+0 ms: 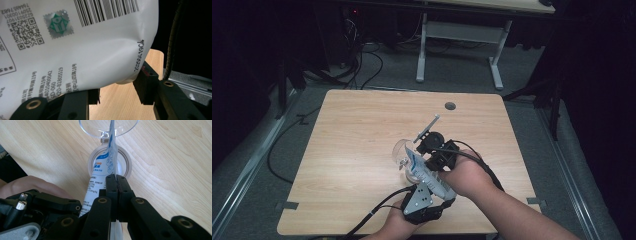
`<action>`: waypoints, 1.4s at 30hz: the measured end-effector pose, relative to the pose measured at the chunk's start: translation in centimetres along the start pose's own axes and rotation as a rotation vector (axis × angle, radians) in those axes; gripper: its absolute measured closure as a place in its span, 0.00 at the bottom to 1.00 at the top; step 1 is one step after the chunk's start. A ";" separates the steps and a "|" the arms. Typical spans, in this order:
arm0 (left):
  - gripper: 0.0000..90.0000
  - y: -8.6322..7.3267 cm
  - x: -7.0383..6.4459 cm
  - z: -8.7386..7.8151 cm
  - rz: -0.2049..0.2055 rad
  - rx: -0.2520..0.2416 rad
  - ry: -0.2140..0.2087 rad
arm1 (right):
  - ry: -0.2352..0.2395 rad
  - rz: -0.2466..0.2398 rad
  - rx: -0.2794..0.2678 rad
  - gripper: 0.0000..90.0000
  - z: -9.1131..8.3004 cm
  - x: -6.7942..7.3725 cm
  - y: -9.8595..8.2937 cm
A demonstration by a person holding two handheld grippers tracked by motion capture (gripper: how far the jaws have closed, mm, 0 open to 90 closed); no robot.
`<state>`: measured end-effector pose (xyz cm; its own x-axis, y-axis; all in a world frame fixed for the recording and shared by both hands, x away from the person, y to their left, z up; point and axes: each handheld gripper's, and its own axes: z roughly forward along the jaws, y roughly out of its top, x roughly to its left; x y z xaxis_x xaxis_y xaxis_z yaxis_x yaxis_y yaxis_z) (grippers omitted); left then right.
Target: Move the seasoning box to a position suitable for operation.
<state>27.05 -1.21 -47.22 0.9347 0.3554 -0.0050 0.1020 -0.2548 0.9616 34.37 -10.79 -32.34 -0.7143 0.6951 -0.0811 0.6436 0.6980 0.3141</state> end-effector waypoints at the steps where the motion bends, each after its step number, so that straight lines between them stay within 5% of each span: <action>1: 0.67 -0.1 0.0 0.0 0.003 0.002 -0.003 | 0.000 -0.001 0.002 1.00 0.0 0.0 -0.1; 42: 0.67 -1.6 -0.2 -0.2 0.016 0.020 -0.020 | 0.014 0.014 0.000 1.00 0.1 0.0 -1.3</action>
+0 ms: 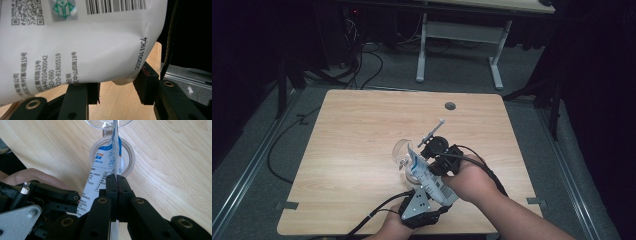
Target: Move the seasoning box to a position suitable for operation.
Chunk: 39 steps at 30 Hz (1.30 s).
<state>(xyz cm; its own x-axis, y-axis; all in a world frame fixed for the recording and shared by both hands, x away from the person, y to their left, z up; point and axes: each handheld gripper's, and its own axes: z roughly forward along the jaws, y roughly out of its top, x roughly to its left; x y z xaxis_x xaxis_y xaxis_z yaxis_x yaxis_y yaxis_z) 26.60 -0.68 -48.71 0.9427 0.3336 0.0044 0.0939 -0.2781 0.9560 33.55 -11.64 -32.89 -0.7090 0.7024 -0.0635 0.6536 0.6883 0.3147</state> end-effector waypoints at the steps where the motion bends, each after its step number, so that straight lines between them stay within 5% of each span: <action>1: 0.67 0.0 0.0 0.0 0.000 0.000 0.000 | 0.000 0.003 0.000 1.00 0.0 0.0 0.0; 39: 0.65 -1.6 0.9 -0.6 0.006 0.020 0.033 | 0.003 0.009 -0.005 1.00 -0.7 -0.1 -0.5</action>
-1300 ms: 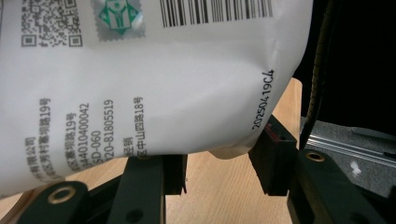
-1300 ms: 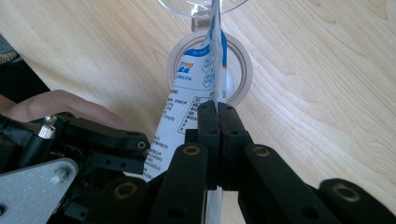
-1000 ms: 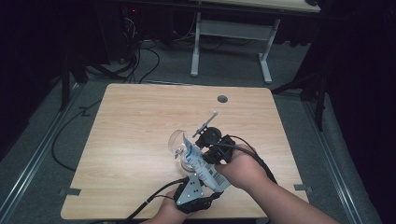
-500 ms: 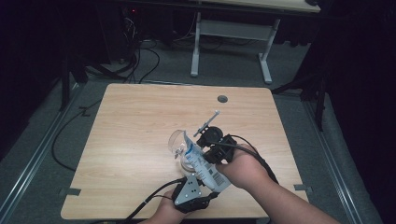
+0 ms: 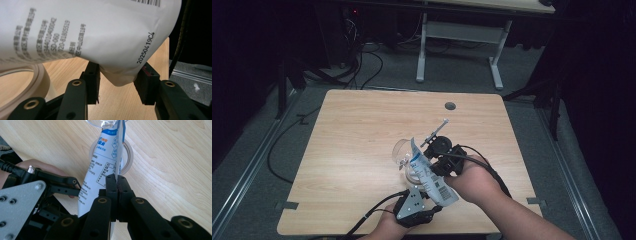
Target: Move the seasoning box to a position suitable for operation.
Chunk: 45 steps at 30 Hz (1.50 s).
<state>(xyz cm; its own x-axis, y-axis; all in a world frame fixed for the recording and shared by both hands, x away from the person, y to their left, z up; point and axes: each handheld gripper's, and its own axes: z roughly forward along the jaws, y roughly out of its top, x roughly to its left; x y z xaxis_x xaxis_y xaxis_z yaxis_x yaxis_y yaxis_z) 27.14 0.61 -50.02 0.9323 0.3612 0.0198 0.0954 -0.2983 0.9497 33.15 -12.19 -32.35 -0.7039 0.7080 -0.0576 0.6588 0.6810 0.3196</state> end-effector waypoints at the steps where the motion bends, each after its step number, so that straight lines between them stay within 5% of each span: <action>1: 0.65 -0.1 0.0 0.0 0.000 0.000 0.000 | -0.001 0.002 0.003 1.00 0.0 0.0 0.0; 25: 0.52 -1.0 -0.1 -0.2 -0.012 0.009 -0.007 | 0.002 0.020 0.003 1.00 0.3 -0.4 -0.3; 36: 0.51 -2.1 0.6 -1.4 -0.035 0.023 0.006 | -0.002 0.020 0.006 1.00 0.5 -0.6 -0.6; 45: 0.52 -2.7 2.4 -3.8 -0.063 0.006 0.058 | 0.002 0.019 0.010 1.00 0.8 -0.7 -0.8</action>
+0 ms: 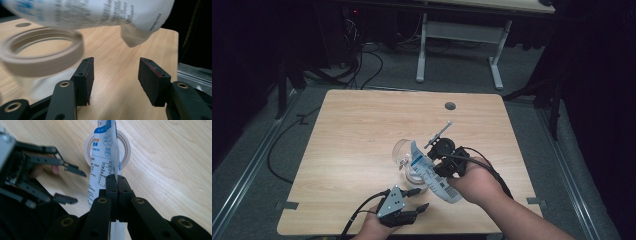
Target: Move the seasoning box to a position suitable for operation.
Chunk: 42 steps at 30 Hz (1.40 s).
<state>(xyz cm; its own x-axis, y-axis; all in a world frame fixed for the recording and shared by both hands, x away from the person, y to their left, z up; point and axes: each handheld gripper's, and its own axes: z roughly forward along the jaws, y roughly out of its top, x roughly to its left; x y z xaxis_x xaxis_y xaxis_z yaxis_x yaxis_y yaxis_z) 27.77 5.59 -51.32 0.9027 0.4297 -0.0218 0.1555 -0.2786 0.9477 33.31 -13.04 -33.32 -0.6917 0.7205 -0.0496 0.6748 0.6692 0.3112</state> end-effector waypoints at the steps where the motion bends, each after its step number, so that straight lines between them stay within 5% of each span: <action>1: 0.52 -0.1 0.2 -0.2 -0.002 -0.003 0.008 | 0.000 0.007 0.002 1.00 0.0 0.0 0.0; 18: 0.53 -1.4 3.3 -3.2 -0.029 -0.004 0.133 | 0.009 -0.008 0.001 1.00 0.4 0.0 -0.2; 42: 0.53 -2.1 5.6 -6.1 -0.087 -0.035 0.213 | -0.006 0.053 -0.028 1.00 -0.6 -1.9 -1.5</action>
<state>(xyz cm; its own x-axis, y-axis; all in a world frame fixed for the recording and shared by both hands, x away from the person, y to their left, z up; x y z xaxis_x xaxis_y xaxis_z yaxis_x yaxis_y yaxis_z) 30.09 13.84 -51.44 0.7806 0.6237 -0.0399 0.2118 -0.2039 0.9558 33.50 -15.53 -33.15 -0.6536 0.7559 -0.0381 0.7029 0.6249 0.3398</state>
